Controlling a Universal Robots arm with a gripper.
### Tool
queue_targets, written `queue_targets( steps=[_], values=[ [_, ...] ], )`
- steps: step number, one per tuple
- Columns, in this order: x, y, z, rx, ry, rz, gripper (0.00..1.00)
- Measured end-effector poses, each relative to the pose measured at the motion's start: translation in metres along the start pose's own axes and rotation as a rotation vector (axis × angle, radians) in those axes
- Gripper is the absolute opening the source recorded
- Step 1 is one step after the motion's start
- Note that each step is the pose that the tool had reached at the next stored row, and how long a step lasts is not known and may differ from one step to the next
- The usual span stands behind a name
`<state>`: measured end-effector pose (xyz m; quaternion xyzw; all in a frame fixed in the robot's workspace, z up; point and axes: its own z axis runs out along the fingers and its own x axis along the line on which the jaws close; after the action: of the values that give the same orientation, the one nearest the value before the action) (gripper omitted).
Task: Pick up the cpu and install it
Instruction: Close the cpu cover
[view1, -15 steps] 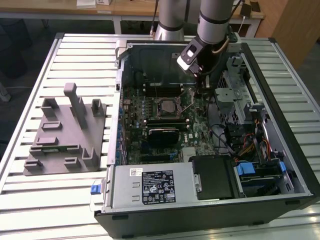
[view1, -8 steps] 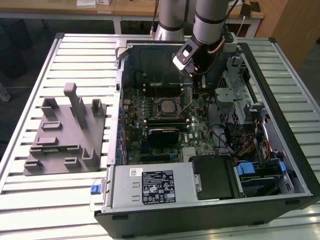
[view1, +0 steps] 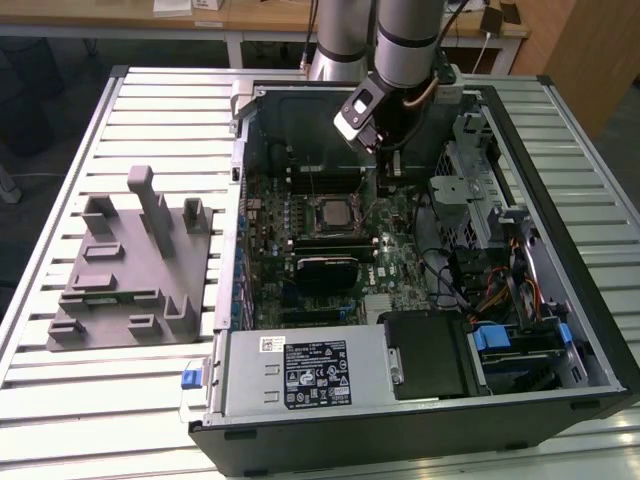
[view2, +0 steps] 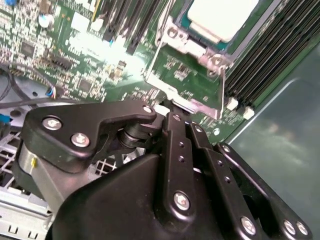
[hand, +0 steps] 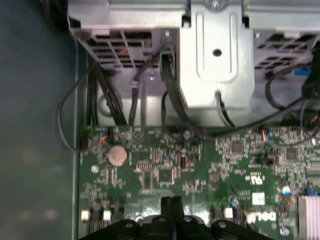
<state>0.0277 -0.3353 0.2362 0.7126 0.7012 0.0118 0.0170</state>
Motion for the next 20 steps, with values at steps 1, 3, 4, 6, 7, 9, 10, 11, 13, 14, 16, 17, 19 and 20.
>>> queue_targets(
  steps=[1, 3, 4, 6, 7, 9, 10, 11, 13, 14, 16, 17, 19, 20],
  values=[
    [-0.0001, -0.0026, -0.0001, -0.0008, -0.0001, 0.000, 0.11],
    [-0.0001, -0.0077, -0.0003, -0.0022, 0.0001, 0.000, 0.11],
    [-0.0002, -0.0103, -0.0004, -0.0027, 0.0001, 0.001, 0.11],
    [-0.0003, -0.0147, -0.0006, -0.0034, 0.0001, 0.001, 0.11],
    [-0.0003, -0.0165, -0.0007, -0.0036, 0.0000, 0.001, 0.11],
    [-0.0003, -0.0200, -0.0008, -0.0038, 0.0001, 0.001, 0.11],
    [-0.0004, -0.0221, -0.0009, -0.0039, 0.0001, 0.001, 0.11],
    [-0.0004, -0.0242, -0.0010, -0.0041, 0.0001, 0.002, 0.11],
    [-0.0004, -0.0281, -0.0011, -0.0044, 0.0001, 0.002, 0.11],
    [-0.0005, -0.0296, -0.0012, -0.0045, 0.0001, 0.002, 0.11],
    [-0.0005, -0.0307, -0.0013, -0.0045, 0.0000, 0.003, 0.11],
    [-0.0005, -0.0307, -0.0013, -0.0045, -0.0001, 0.003, 0.11],
    [-0.0005, -0.0307, -0.0012, -0.0045, 0.0000, 0.003, 0.11],
    [-0.0005, -0.0307, -0.0012, -0.0045, 0.0000, 0.003, 0.11]
  ],
)
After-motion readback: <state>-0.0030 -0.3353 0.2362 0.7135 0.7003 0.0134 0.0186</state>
